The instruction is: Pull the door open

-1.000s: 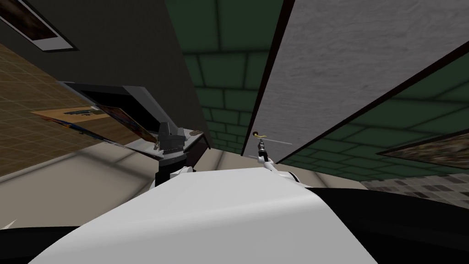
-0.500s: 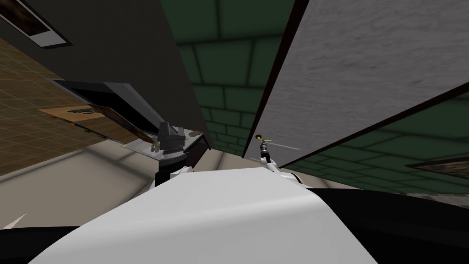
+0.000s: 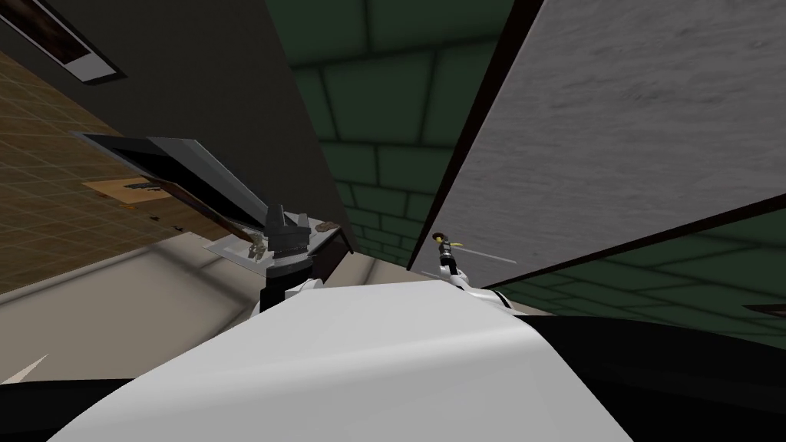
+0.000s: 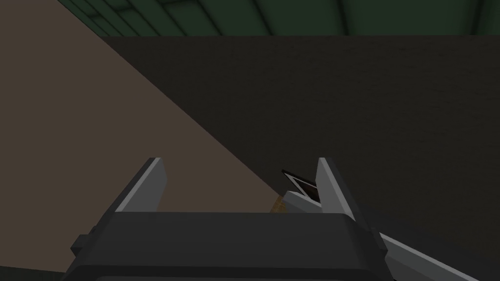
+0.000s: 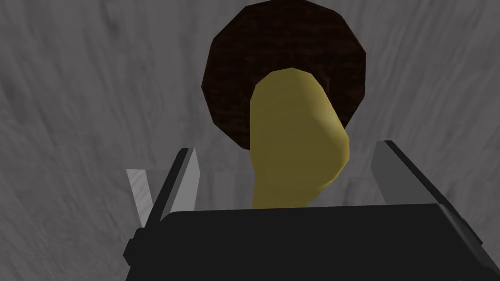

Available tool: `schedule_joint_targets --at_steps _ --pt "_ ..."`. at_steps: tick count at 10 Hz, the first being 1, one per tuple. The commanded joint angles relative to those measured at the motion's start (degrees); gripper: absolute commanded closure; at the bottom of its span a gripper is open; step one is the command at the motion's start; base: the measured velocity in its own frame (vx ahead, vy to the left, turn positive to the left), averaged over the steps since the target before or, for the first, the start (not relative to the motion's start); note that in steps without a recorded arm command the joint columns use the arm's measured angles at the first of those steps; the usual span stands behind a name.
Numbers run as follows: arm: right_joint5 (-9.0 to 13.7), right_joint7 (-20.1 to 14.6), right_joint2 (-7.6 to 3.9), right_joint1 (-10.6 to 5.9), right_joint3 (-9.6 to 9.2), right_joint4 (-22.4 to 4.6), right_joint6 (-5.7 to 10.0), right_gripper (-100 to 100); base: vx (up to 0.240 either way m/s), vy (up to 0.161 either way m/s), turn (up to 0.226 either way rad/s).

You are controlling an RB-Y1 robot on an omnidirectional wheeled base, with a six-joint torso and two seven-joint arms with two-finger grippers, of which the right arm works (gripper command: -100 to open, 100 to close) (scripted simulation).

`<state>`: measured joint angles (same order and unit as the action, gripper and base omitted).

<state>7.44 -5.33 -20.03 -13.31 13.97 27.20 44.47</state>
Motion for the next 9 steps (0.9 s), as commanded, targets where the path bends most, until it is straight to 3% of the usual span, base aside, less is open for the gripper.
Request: schedule_joint_targets --at_steps 1,6,9 --pt "0.0 0.0 -0.01 -0.05 -0.02 -0.1 -0.05 100 -0.008 0.001 -0.011" --pt "0.0 0.0 -0.01 -0.05 -0.02 -0.1 -0.05 100 -0.015 0.001 0.001" --pt "-0.9 -1.5 -0.43 0.24 -1.42 0.2 0.03 100 -0.165 -0.022 0.072"
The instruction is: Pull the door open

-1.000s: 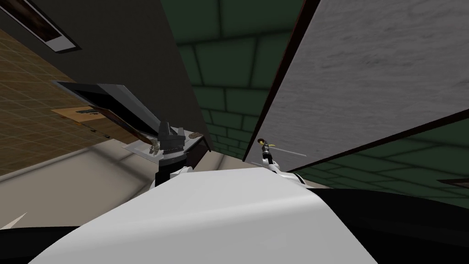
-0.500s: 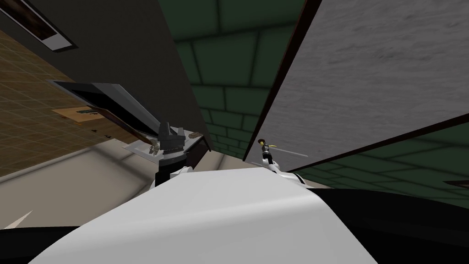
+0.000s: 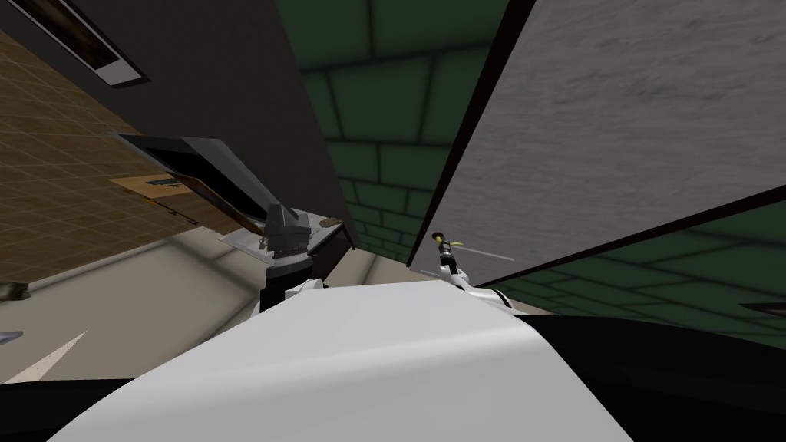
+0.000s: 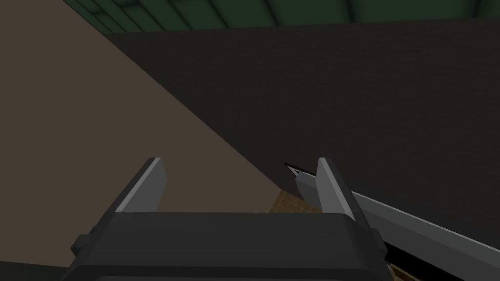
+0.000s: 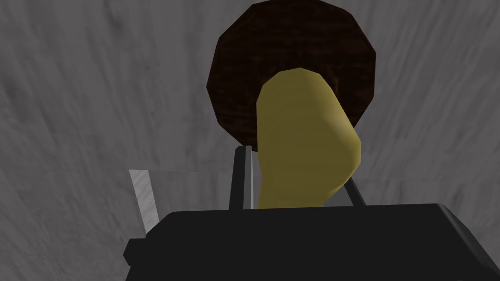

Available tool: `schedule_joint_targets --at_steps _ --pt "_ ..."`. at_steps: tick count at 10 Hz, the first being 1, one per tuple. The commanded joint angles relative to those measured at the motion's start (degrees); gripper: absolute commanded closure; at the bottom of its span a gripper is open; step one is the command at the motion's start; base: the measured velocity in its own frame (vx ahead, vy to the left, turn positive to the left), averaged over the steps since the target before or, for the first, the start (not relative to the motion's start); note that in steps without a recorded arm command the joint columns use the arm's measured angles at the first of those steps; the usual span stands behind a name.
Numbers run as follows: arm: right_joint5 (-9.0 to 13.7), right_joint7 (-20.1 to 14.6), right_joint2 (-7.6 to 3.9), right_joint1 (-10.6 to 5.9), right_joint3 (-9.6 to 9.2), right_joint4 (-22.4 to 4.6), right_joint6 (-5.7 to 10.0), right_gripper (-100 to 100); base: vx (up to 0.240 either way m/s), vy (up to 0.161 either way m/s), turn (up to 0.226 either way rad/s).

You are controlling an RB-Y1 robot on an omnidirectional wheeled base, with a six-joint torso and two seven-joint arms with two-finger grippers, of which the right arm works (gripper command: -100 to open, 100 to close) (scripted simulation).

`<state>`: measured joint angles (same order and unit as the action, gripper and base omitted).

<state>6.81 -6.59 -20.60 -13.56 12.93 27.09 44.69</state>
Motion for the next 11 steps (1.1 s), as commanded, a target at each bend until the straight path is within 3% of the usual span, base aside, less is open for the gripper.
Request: schedule_joint_targets --at_steps 1,4,7,8,11 --pt "-0.6 -0.9 -0.08 0.61 -0.95 0.5 -0.13 100 -0.200 -0.028 0.092" --pt "-2.1 -3.5 -1.00 1.09 -3.41 1.2 0.17 100 -0.251 -0.084 0.139" --pt "-3.1 -5.2 -1.57 1.38 -4.92 1.6 0.35 100 -0.227 -0.031 0.082" --pt "-2.9 -4.8 -1.37 1.31 -4.66 1.7 0.15 100 -0.102 0.000 0.011" --pt "-3.9 -6.9 -2.09 2.04 -6.42 2.0 1.13 100 -0.181 -0.050 0.082"
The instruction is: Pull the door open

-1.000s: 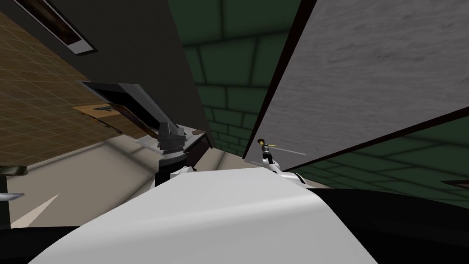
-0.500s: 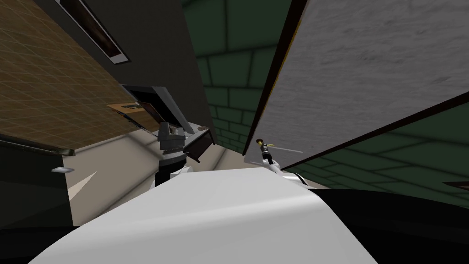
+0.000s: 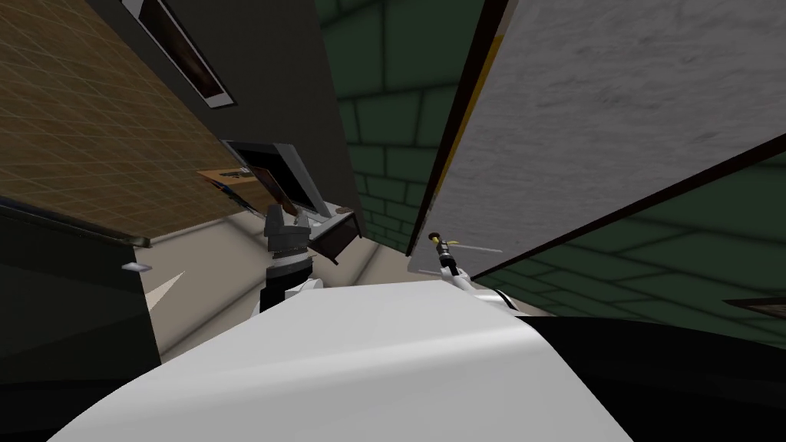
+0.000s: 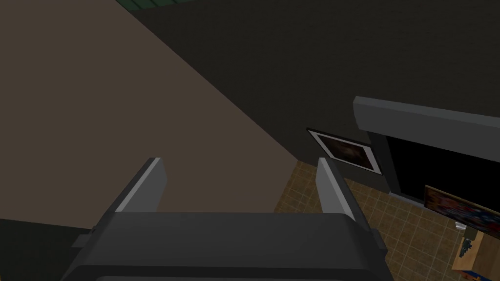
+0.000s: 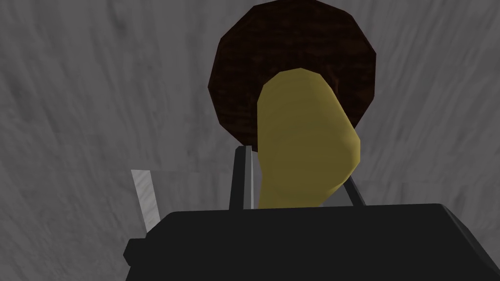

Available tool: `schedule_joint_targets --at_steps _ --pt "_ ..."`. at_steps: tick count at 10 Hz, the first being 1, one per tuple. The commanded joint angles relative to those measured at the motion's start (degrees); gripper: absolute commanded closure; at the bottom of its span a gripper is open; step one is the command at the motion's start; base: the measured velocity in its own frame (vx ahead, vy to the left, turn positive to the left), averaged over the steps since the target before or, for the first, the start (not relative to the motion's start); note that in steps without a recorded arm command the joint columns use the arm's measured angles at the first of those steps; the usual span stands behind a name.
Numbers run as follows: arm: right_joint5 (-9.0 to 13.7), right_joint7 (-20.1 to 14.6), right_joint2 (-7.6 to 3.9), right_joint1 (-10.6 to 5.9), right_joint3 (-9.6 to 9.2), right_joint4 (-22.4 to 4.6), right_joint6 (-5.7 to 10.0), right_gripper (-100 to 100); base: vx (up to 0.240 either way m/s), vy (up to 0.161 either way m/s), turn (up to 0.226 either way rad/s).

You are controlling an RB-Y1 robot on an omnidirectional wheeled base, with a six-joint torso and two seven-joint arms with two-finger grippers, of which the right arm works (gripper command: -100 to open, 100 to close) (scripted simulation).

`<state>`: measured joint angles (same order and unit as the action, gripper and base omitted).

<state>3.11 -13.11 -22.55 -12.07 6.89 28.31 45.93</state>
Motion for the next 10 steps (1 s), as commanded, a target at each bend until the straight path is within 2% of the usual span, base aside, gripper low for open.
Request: schedule_joint_targets --at_steps 1,6,7,10 --pt "-0.6 -1.1 -0.45 0.77 -1.02 0.9 0.31 100 -0.230 -0.092 0.102" --pt "-2.7 -5.0 -2.15 1.97 -4.43 1.7 2.45 100 -0.251 -0.074 0.106" --pt "-2.6 -4.6 -1.81 1.81 -4.22 1.8 2.11 100 -0.121 -0.010 0.014" --pt "-4.5 -5.1 -0.89 0.86 -4.28 1.2 2.20 100 -0.210 -0.057 0.087"
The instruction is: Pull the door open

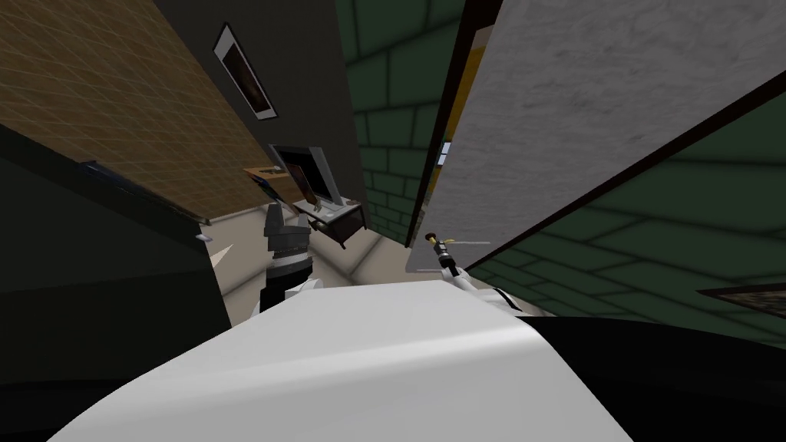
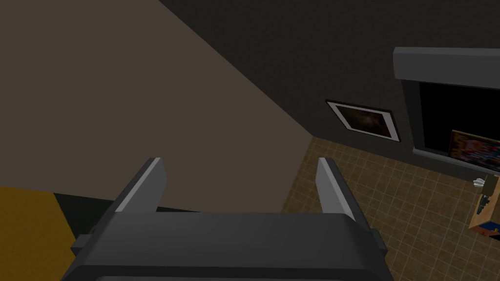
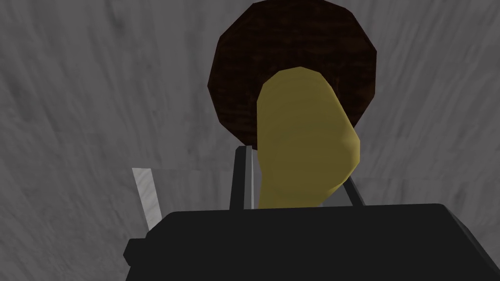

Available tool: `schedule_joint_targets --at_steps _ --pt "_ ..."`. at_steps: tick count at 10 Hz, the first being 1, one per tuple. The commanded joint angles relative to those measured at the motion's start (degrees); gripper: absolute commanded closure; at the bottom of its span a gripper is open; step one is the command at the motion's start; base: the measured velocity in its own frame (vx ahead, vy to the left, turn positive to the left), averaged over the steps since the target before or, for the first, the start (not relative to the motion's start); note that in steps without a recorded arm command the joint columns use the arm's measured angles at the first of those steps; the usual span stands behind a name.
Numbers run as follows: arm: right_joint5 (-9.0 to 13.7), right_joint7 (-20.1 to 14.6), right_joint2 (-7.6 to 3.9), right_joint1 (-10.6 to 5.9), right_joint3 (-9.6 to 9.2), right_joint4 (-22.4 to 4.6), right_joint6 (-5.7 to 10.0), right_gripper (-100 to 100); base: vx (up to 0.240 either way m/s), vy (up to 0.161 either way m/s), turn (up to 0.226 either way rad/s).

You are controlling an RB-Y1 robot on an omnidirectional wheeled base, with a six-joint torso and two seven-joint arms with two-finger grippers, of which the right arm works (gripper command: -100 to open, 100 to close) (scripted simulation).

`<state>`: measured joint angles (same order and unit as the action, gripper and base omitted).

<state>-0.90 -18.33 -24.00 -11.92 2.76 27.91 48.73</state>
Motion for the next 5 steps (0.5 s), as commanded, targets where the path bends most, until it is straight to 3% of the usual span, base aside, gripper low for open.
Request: schedule_joint_targets --at_steps 1,5 --pt "-1.6 -0.1 0.99 0.08 -0.10 1.3 -0.54 100 -0.269 -0.103 0.133" --pt "-4.5 -0.6 2.20 -1.70 0.07 0.4 -0.35 100 -0.212 -0.128 0.107"
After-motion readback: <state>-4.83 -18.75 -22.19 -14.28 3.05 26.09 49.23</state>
